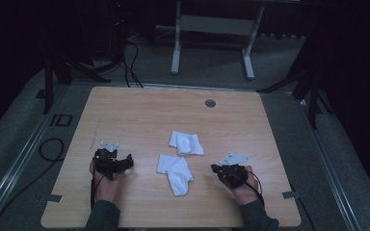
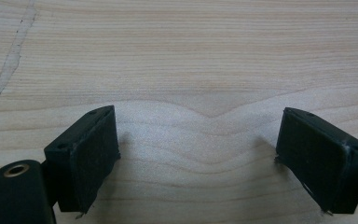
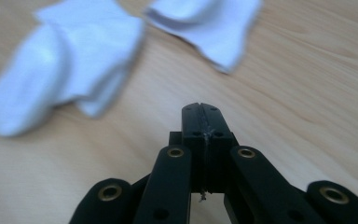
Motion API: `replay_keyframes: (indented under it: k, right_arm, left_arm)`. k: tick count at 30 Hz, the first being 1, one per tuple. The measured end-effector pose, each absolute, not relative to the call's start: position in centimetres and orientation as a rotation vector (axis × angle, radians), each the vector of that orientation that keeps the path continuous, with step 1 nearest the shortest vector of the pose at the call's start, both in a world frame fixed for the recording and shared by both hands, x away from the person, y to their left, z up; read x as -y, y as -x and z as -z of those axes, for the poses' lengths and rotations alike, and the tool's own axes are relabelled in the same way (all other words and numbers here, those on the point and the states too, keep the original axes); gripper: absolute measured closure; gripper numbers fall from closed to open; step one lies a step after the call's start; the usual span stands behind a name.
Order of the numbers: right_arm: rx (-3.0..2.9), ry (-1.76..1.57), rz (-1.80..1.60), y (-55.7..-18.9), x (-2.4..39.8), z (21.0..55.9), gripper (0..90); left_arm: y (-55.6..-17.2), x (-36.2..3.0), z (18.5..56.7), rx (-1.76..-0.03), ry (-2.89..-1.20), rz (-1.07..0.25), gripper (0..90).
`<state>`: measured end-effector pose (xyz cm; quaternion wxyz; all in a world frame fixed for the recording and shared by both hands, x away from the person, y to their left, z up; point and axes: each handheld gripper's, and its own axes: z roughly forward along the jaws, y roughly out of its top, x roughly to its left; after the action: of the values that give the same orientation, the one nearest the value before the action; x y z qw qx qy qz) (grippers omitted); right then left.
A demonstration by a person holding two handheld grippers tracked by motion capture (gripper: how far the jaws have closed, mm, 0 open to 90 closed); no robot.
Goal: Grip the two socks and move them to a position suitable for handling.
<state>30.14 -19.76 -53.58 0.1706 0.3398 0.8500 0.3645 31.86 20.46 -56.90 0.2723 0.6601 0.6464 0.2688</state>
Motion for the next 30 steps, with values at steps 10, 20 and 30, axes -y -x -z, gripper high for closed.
replay_keyframes:
  k: [10, 20, 30]
  right_arm:
    - [-2.511, -0.857, -1.093, -28.6, 16.1, 53.0, 89.2]
    - [-2.58, -0.799, -1.118, -28.1, 13.4, 53.4, 65.6]
    - [-2.627, -0.785, -1.061, -28.9, 11.4, 54.2, 60.7]
  left_arm:
    - [-31.9, -20.5, 56.9, -1.74, -1.777, -0.723, 12.7]
    - [-31.9, -20.5, 56.9, -1.74, -1.778, -0.723, 12.7]
    - [-31.9, -20.5, 56.9, -1.74, -1.778, -0.723, 12.7]
